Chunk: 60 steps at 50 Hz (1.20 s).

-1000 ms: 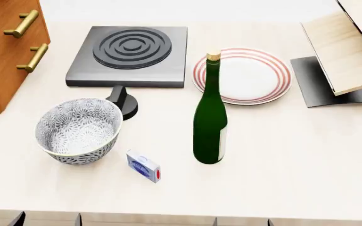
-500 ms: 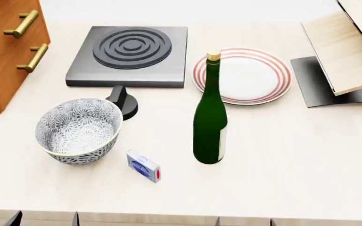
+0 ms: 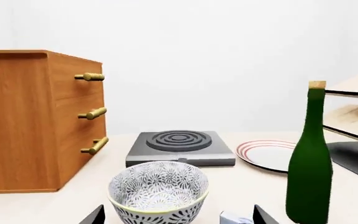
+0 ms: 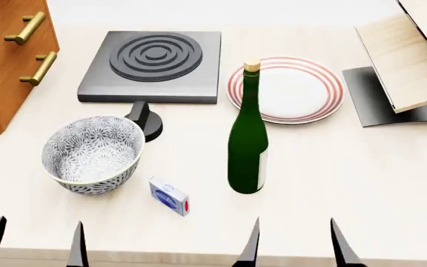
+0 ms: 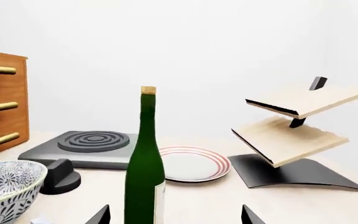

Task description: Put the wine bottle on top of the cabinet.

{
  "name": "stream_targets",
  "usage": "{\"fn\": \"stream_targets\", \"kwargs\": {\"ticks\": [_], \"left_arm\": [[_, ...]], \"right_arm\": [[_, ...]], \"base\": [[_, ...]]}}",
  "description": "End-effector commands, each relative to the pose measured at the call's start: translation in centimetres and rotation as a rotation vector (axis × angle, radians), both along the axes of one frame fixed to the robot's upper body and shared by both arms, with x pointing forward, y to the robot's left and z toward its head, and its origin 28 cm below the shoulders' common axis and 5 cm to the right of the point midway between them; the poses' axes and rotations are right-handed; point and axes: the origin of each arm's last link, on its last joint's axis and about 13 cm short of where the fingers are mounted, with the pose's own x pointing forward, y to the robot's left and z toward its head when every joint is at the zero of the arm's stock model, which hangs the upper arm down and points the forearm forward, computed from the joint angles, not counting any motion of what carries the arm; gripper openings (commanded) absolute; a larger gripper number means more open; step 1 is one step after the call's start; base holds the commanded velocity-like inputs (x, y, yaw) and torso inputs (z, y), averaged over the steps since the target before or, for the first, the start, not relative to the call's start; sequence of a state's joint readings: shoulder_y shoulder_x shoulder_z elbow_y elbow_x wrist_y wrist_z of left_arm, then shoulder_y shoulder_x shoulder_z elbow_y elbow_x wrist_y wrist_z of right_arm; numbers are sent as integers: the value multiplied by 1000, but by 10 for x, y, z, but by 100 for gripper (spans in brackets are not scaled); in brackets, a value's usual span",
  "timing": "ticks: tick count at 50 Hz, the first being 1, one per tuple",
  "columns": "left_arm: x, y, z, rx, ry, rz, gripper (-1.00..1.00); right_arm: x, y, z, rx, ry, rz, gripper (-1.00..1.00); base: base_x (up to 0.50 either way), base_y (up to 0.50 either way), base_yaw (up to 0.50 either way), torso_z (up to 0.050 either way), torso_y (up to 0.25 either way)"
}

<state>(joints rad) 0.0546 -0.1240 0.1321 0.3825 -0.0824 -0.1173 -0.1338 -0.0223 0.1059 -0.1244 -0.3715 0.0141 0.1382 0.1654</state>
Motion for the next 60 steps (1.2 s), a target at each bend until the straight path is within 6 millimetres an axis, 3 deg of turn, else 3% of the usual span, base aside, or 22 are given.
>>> {"fn": "stream_targets", "kwargs": {"ticks": [1, 12, 25, 46, 60], "left_arm": [[-12, -3, 38, 30, -107, -5, 100], [-23, 0, 68, 39, -187, 1, 100], [-32, -1, 85, 41, -241, 0, 100], [-32, 0, 88, 38, -243, 4, 100], [-34, -1, 89, 39, -246, -2, 100]], "right_arm": [[-12, 1, 39, 20, -90, 17, 100], [-21, 0, 64, 34, -147, 25, 100], [-26, 0, 76, 29, -174, 38, 100], [-26, 1, 77, 28, -168, 73, 100], [-26, 1, 76, 26, -165, 81, 100]], "base": [[0, 0, 0, 0, 0], [0, 0, 0, 0, 0], [0, 0, 0, 0, 0], [3, 0, 0, 0, 0], [476, 0, 0, 0, 0]]}}
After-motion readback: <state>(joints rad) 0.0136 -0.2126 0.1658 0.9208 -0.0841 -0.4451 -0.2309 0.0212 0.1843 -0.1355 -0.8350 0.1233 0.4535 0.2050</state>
